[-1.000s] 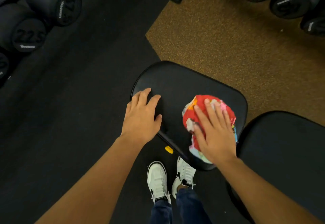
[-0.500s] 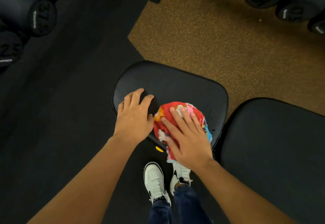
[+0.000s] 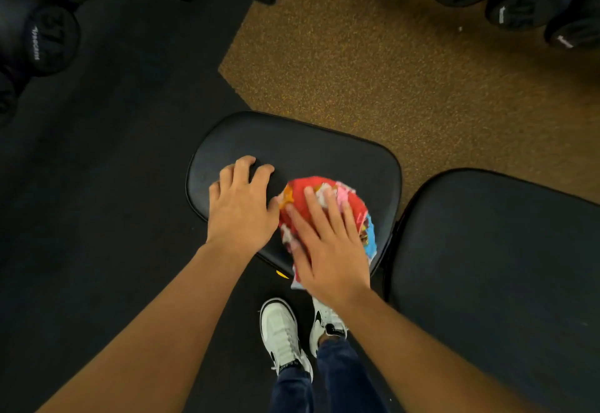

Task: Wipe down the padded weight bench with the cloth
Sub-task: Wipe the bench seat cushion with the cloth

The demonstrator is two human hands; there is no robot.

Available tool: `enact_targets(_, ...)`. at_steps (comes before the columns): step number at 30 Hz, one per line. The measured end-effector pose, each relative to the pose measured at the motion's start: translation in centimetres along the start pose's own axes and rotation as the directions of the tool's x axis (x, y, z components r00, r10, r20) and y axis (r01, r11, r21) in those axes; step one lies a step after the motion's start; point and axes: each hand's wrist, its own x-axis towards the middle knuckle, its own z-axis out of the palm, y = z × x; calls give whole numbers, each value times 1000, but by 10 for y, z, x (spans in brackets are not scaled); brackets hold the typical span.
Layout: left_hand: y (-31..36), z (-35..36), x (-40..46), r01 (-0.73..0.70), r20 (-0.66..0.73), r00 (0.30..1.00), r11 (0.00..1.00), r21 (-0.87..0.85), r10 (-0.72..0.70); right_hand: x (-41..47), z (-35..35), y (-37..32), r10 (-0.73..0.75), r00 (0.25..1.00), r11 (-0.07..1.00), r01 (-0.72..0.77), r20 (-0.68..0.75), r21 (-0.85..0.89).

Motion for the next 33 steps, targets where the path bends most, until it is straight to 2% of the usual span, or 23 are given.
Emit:
enact_targets(3, 3, 0, 2, -11, 25, 1000, 1000, 9, 11, -25, 2, 14, -58, 998, 995, 61, -32, 74)
enact_targets(5, 1, 1, 2, -9, 38, 999, 1000, 8, 8, -24, 0, 33, -39, 997, 993, 46, -61, 107)
enact_targets(11, -3, 2, -1, -31, 26, 999, 999, 19, 31, 37, -10, 75, 241, 963, 969, -232, -117, 85)
enact_targets(16, -8, 5, -1, -52, 6, 999, 999, 3, 52, 78, -12, 56, 373, 920, 926, -378, -119, -19)
enact_targets(18, -10, 5, -1, -54, -2, 999, 998, -20, 54, 77, -9, 32, 311, 946, 948, -315, -91, -40)
enact_targets(22, -15, 2, 2, -66, -15, 998, 996, -66, 65, 44, 2, -12, 92, 995, 996, -92, -22, 6)
enact_targets(24, -18, 1, 3, -58, -24, 998, 996, -73, 56, 26, 3, -7, -10, 1000, 1000, 10, -19, 26)
enact_targets(26, -25, -1, 4, -20, -46, 999, 998, -66, 17, 20, 1, 16, -46, 998, 998, 48, -48, 40)
enact_targets(28, -30, -1, 4, 20, -74, 997, 998, -60, -25, 26, -3, 42, 40, 996, 999, -37, -85, 40)
enact_targets(30, -35, -1, 3, 27, -92, 995, 998, -56, -32, 44, -7, 55, 192, 976, 981, -189, -99, 47)
enact_targets(33, -35, 0, 3, 11, -102, 995, 998, -59, -17, 75, -10, 46, 339, 934, 940, -341, -115, 10)
